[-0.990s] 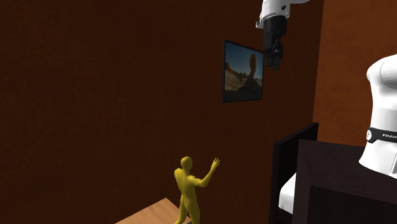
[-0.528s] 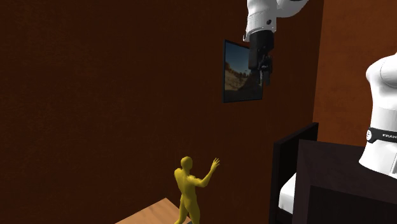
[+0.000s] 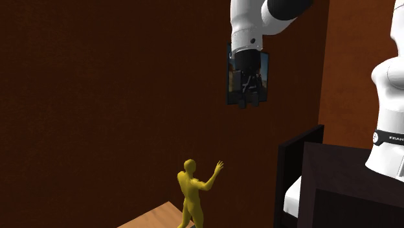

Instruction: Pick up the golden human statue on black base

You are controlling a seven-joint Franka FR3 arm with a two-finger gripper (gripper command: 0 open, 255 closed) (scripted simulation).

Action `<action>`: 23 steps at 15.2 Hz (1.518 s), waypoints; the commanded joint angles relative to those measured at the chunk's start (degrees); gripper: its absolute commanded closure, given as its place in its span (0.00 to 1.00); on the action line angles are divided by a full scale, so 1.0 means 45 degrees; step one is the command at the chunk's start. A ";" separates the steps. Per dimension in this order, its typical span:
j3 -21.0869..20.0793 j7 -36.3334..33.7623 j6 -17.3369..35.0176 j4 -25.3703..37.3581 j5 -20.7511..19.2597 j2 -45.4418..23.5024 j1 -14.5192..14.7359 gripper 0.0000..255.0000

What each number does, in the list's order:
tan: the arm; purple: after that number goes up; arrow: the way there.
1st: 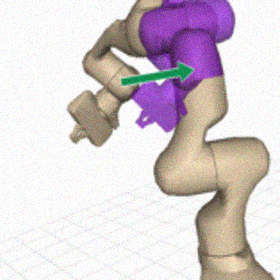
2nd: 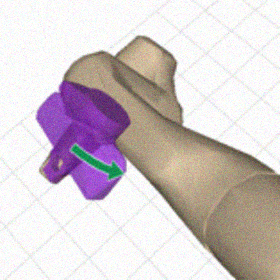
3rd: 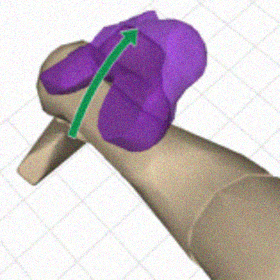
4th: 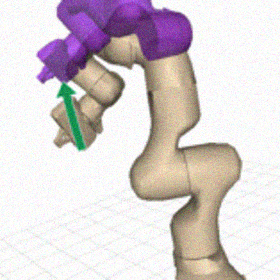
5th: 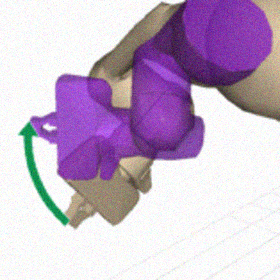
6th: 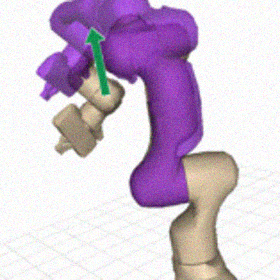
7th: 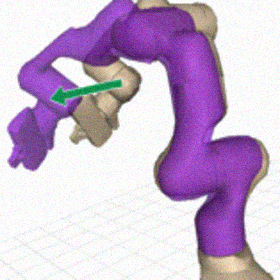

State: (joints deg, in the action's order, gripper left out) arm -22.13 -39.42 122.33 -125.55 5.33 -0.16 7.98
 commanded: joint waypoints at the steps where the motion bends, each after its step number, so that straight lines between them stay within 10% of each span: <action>1: -0.0177 -0.0565 0.0275 0.0559 -0.0321 -0.0957 0.0183 0.00; 17: 0.0241 -0.3616 0.0374 0.7562 -0.2659 -0.8979 0.2952 0.00; 23: 0.0404 -0.3628 0.1013 0.7581 -0.2828 -0.9648 0.3073 0.00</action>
State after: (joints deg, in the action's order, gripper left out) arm -20.47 -55.75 126.45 -91.65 -7.25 -42.93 21.70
